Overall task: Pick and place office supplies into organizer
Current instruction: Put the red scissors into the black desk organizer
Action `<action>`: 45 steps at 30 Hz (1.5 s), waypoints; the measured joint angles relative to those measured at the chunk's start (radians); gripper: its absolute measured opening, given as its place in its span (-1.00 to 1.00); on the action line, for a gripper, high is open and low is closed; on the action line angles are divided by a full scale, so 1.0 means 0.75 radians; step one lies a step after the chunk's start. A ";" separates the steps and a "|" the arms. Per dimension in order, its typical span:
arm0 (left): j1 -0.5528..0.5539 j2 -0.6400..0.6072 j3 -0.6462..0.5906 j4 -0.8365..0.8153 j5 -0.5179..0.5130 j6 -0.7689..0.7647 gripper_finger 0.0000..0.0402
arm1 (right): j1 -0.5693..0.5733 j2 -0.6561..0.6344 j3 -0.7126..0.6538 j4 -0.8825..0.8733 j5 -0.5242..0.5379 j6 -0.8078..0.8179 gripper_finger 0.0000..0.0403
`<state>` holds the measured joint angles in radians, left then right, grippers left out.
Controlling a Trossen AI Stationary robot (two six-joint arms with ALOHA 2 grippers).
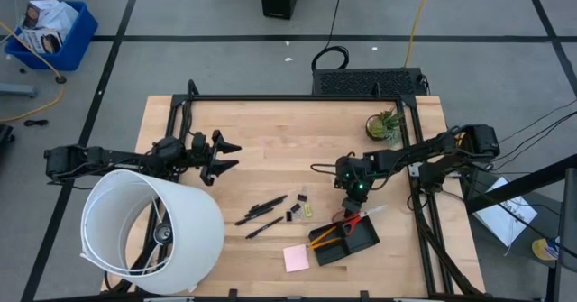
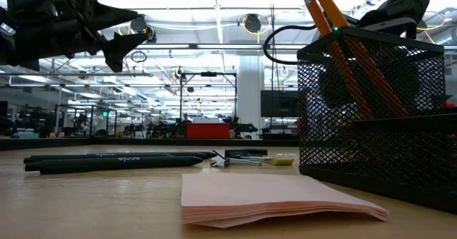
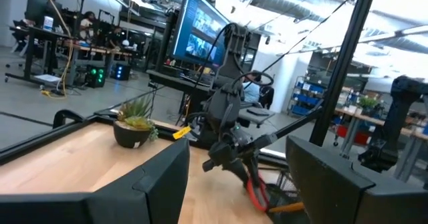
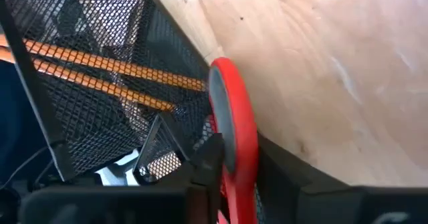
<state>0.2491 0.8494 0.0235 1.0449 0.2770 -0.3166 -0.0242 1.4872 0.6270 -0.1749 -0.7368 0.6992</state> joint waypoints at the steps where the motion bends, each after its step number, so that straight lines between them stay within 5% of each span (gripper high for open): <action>1: 0.000 0.000 0.000 -0.009 0.000 0.011 0.26 | -0.001 -0.001 0.001 0.003 -0.006 -0.002 -0.77; 18: 0.000 0.000 0.001 -0.042 -0.023 -0.016 0.26 | -0.006 -0.024 0.001 0.044 0.004 -0.010 -0.86; 35: 0.000 0.001 0.001 -0.061 -0.023 -0.039 0.26 | -0.042 -0.282 -0.002 0.034 0.080 0.028 -0.85; 45: 0.000 0.001 0.001 -0.063 -0.023 -0.038 0.26 | -0.042 -0.433 -0.001 0.026 0.280 -0.013 -0.85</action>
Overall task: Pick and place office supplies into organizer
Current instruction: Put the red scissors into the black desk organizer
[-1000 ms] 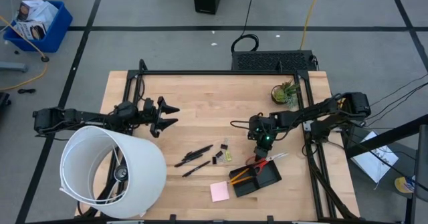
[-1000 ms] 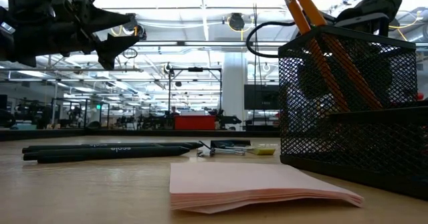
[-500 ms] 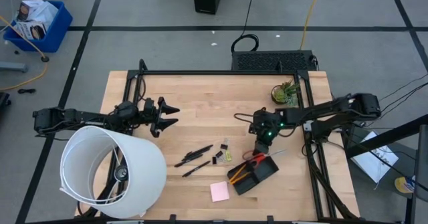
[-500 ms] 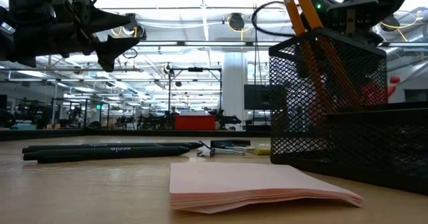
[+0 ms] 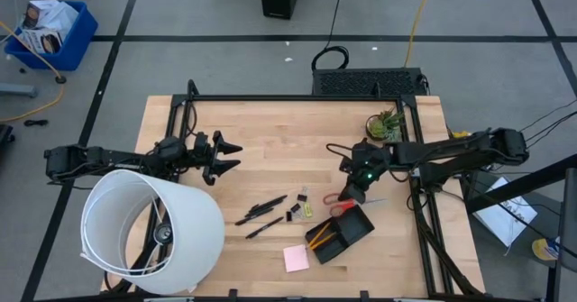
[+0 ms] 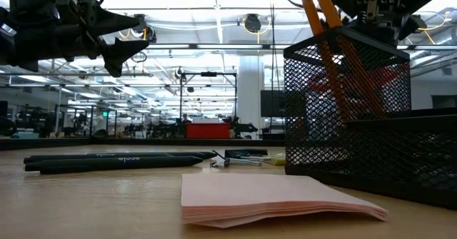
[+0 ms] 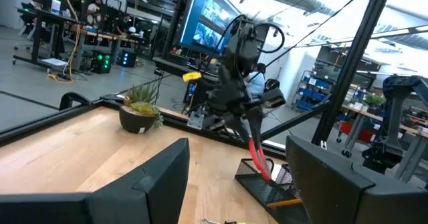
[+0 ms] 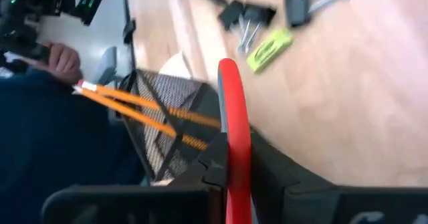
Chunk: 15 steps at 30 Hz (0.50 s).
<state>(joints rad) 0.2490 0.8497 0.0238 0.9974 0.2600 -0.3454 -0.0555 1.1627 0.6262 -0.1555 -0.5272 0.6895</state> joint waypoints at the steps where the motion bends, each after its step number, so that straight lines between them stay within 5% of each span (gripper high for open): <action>1: 0.000 0.000 0.000 0.000 0.000 0.000 0.26 | 0.001 -0.015 0.000 -0.001 0.027 -0.008 -0.85; 15: 0.000 0.000 0.000 0.003 -0.040 0.018 0.26 | 0.139 -0.146 0.001 0.207 0.616 -0.247 -0.84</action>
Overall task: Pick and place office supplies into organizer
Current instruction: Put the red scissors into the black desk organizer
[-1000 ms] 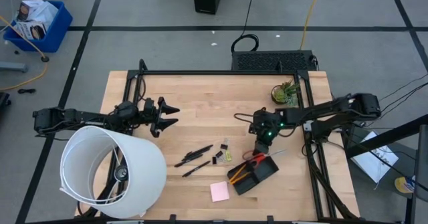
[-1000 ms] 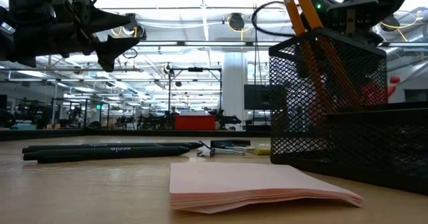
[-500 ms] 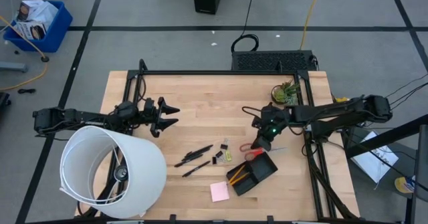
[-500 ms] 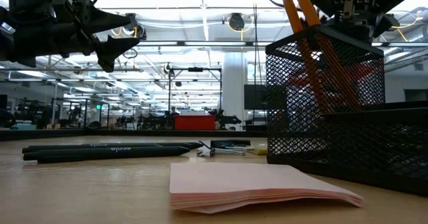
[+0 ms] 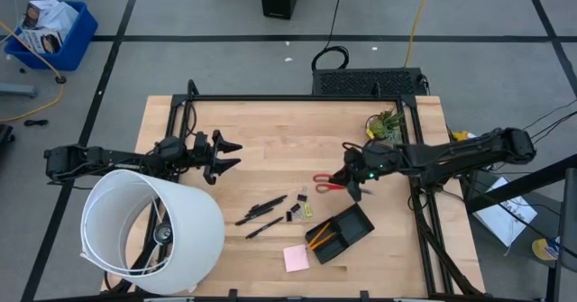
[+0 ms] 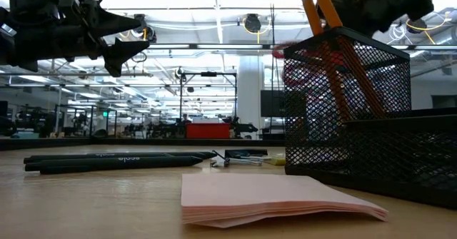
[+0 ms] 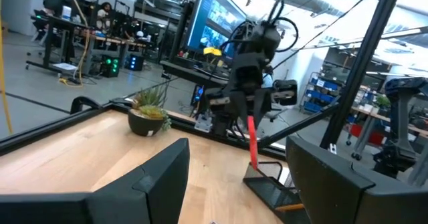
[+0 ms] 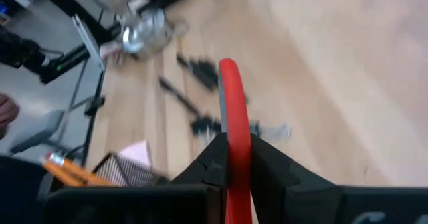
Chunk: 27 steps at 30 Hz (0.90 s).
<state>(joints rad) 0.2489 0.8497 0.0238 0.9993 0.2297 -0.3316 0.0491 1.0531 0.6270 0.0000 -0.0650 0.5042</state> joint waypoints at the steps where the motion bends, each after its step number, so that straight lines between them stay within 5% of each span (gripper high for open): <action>1: 0.000 0.000 0.000 0.000 -0.005 -0.004 0.26 | 0.016 -0.001 0.000 0.032 0.036 -0.031 -0.85; 12: 0.000 0.000 0.000 0.000 -0.041 0.030 0.26 | 0.253 -0.001 -0.014 0.469 0.232 -0.314 -0.84; 23: 0.001 0.000 0.000 -0.002 -0.161 0.103 0.26 | 0.493 0.096 -0.423 1.676 0.230 -0.640 -0.84; 27: 0.001 0.000 0.000 -0.007 -0.146 0.117 0.26 | 0.518 0.214 -0.460 1.838 0.232 -0.672 -0.86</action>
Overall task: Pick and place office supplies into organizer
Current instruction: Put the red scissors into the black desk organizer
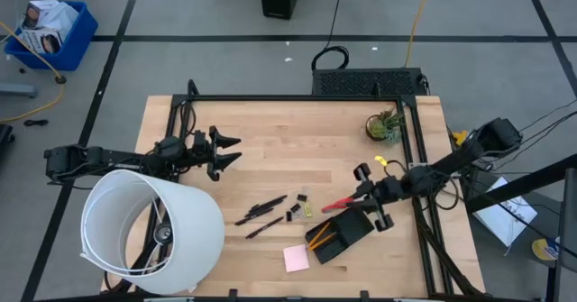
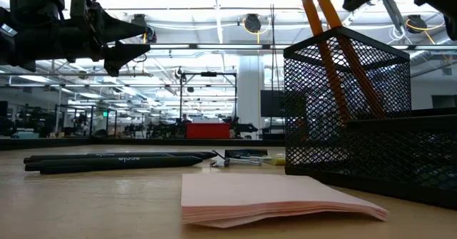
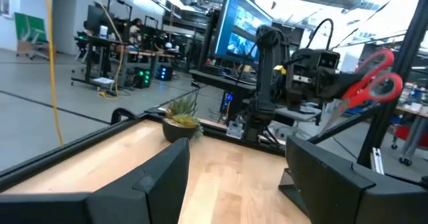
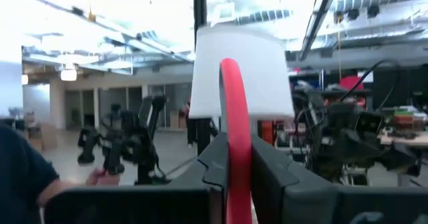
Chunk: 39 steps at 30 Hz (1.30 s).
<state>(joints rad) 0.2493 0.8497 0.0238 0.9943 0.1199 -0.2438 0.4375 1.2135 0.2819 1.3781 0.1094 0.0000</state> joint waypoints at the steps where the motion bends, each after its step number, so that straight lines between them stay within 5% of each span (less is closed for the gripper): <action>1: 0.000 0.000 0.000 -0.004 0.007 0.000 0.26 | 0.008 0.037 0.007 0.009 0.000 -0.009 -0.86; 10: -0.001 0.000 0.000 -0.013 0.014 -0.006 0.26 | 0.058 0.332 0.235 0.084 -0.012 -0.181 -0.86; 23: -0.003 0.000 0.000 -0.076 0.015 -0.050 0.26 | 0.057 0.696 0.412 0.253 -0.054 -0.154 -0.86; 39: -0.003 0.000 0.000 -0.076 0.015 -0.107 0.26 | 0.042 0.758 0.442 0.254 -0.077 -0.082 -0.83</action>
<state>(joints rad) 0.2474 0.8497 0.0238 0.9371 0.1314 -0.3244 0.4689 1.7817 0.6132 1.5684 0.0516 -0.0618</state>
